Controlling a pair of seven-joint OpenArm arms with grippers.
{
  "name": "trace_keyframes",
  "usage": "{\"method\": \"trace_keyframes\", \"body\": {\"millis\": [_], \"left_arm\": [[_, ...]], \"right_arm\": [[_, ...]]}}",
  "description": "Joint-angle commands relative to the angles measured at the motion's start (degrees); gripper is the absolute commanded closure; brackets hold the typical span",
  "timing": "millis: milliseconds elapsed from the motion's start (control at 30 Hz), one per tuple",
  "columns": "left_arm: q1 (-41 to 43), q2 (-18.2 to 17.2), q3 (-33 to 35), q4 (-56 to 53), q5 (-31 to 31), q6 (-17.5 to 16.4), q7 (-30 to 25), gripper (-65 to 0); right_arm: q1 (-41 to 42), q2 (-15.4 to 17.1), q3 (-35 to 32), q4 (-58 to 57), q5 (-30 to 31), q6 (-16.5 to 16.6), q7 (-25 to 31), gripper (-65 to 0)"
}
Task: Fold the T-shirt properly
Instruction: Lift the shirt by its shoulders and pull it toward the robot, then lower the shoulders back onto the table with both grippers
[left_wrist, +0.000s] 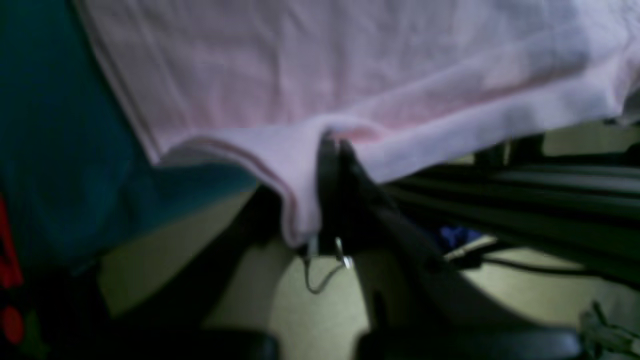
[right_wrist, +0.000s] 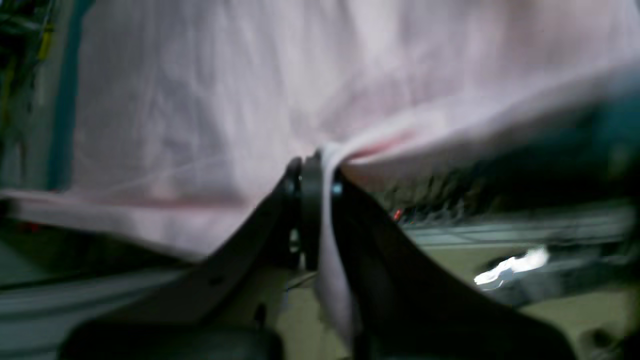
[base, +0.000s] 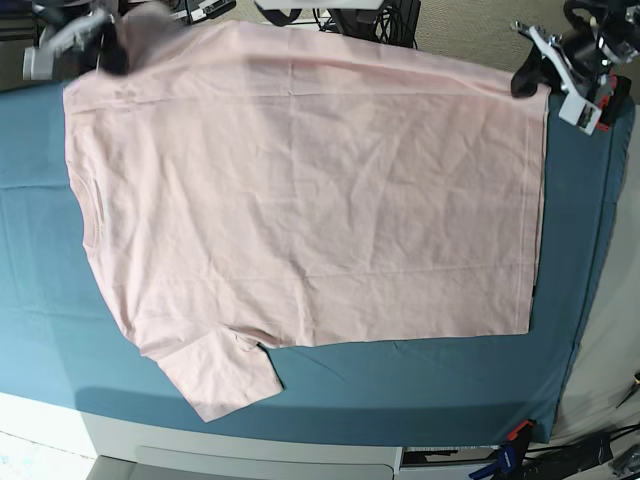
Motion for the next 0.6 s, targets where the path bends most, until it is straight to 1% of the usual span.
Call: {"method": "trace_keyframes", "body": {"millis": [0,33,133,167,233,300,433,567], "left_arm": [[-0.4,-0.5,0.2,0.7,0.1,-0.2,-1.4,0.0],[-1.2,-0.5,1.0,0.5,0.7,-0.2,-1.7,0.0],[-4.2,-0.6,3.7,-0.8,2.8,-0.2,-3.0,0.0],[-5.6,-0.6,5.0,-1.3,3.5,0.3,-3.0,0.0],[-8.5,-0.5,7.9,-2.3,4.9,0.4,-3.3,0.0],[-11.5,-0.5,11.2,-3.3,7.2,0.4,-4.5,0.0],[-17.3,-0.6,16.2,-5.7,10.9,0.8,-4.7,0.0],[-20.9,-0.6,17.9,-7.7,13.5,2.5,-4.8,0.0]], "right_arm": [[1.5,0.8,0.6,2.1,-1.0,0.3,2.7,0.0],[3.8,0.8,0.5,2.9,-3.9,0.3,3.8,0.0],[10.4,0.8,0.5,3.2,-12.3,-2.4,6.7,0.0],[12.2,0.8,0.3,3.2,-15.2,-3.3,7.6,0.0],[15.0,0.8,-0.2,2.8,-19.3,-4.7,9.3,0.0],[17.0,0.8,-1.1,2.2,-21.4,-5.0,10.2,0.0],[20.5,0.8,-4.6,0.1,-24.2,-5.0,11.1,0.0],[23.5,0.8,-8.9,-3.8,-27.3,-5.0,12.4,0.0]]}}
